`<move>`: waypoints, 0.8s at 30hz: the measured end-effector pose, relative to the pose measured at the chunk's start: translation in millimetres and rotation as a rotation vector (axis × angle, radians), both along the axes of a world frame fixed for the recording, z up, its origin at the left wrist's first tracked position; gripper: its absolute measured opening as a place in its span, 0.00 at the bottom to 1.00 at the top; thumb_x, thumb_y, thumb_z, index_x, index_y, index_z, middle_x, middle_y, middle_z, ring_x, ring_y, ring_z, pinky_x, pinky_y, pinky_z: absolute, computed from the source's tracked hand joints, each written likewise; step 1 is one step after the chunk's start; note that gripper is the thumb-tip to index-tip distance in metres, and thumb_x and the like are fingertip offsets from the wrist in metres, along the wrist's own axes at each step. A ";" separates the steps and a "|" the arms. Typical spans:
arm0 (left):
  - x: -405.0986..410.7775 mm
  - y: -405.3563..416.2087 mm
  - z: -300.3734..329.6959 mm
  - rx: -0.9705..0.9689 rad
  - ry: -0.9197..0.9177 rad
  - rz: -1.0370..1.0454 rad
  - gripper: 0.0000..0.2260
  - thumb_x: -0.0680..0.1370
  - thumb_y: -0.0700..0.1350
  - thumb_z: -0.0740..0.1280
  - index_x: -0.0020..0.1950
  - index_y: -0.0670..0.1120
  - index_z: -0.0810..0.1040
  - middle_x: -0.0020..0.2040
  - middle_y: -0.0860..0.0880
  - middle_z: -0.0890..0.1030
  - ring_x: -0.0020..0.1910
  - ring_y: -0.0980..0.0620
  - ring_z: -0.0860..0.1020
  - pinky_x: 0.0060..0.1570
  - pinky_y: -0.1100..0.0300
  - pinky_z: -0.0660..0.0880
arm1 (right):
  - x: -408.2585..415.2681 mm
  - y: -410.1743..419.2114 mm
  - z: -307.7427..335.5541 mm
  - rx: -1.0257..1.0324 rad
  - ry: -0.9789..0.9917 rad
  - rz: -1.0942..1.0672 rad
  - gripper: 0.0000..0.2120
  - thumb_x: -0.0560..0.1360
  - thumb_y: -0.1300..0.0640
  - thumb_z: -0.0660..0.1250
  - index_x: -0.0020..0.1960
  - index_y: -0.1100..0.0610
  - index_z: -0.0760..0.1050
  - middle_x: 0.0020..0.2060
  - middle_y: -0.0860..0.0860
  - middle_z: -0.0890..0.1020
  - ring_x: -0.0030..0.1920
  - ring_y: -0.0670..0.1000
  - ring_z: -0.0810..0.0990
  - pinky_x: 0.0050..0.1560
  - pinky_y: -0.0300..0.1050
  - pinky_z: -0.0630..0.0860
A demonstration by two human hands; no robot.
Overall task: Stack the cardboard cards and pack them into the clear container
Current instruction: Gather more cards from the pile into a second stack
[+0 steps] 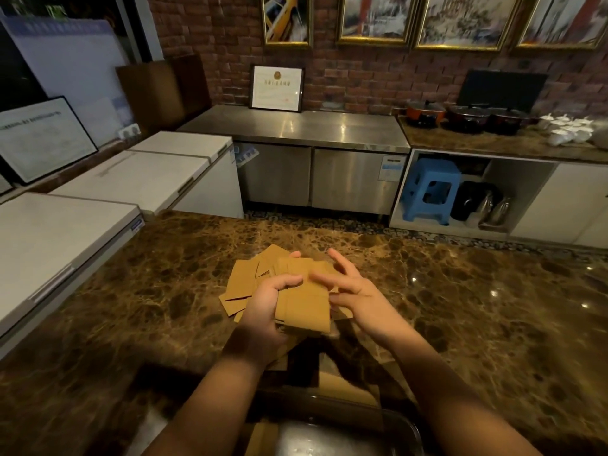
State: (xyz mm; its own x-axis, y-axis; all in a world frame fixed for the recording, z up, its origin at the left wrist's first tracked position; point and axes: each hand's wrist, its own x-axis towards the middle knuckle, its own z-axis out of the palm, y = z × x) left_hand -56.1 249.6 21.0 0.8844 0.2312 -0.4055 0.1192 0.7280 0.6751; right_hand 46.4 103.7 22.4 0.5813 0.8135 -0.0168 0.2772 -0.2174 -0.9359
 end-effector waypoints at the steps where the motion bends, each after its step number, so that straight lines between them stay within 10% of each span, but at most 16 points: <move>1: 2.2 7.2 -4.6 -0.071 -0.002 0.053 0.18 0.76 0.39 0.64 0.65 0.50 0.76 0.45 0.34 0.86 0.38 0.39 0.86 0.35 0.49 0.83 | 10.0 4.2 -3.9 -0.017 0.113 -0.070 0.27 0.79 0.63 0.62 0.62 0.31 0.76 0.75 0.42 0.64 0.69 0.34 0.67 0.69 0.34 0.66; 3: 5.0 23.2 -15.4 -0.133 0.032 0.165 0.18 0.81 0.39 0.60 0.68 0.55 0.72 0.47 0.32 0.85 0.40 0.37 0.84 0.39 0.47 0.82 | 33.3 15.0 -17.1 -0.271 0.099 -0.300 0.20 0.81 0.50 0.62 0.73 0.44 0.68 0.73 0.53 0.71 0.67 0.45 0.75 0.67 0.44 0.73; 6: 1.8 36.8 -28.5 -0.120 0.087 0.231 0.20 0.81 0.40 0.62 0.71 0.55 0.69 0.49 0.36 0.81 0.41 0.41 0.80 0.39 0.48 0.79 | 47.3 31.9 -37.1 -0.782 -0.022 -0.435 0.51 0.70 0.25 0.63 0.78 0.61 0.58 0.74 0.61 0.69 0.72 0.62 0.70 0.70 0.57 0.69; 11: -0.5 43.9 -39.5 -0.159 0.110 0.266 0.17 0.80 0.41 0.63 0.68 0.53 0.72 0.55 0.36 0.80 0.42 0.41 0.82 0.40 0.47 0.80 | 48.3 56.7 -55.5 -0.850 -0.101 -0.549 0.47 0.61 0.32 0.76 0.70 0.58 0.68 0.66 0.58 0.76 0.66 0.60 0.74 0.63 0.55 0.75; 15: 0.8 47.0 -37.0 -0.158 0.071 0.289 0.17 0.81 0.41 0.62 0.69 0.52 0.71 0.52 0.37 0.80 0.42 0.41 0.80 0.41 0.48 0.78 | 59.9 51.9 -57.6 -0.556 0.174 -0.525 0.18 0.71 0.57 0.76 0.60 0.59 0.79 0.55 0.56 0.83 0.57 0.58 0.81 0.59 0.53 0.78; 24: 1.1 24.5 -0.7 -0.130 -0.082 0.158 0.14 0.80 0.43 0.62 0.64 0.51 0.78 0.53 0.36 0.86 0.46 0.36 0.86 0.39 0.47 0.83 | 22.5 -15.8 7.3 0.343 0.866 -0.406 0.13 0.76 0.65 0.70 0.60 0.60 0.77 0.50 0.59 0.88 0.50 0.57 0.87 0.41 0.50 0.85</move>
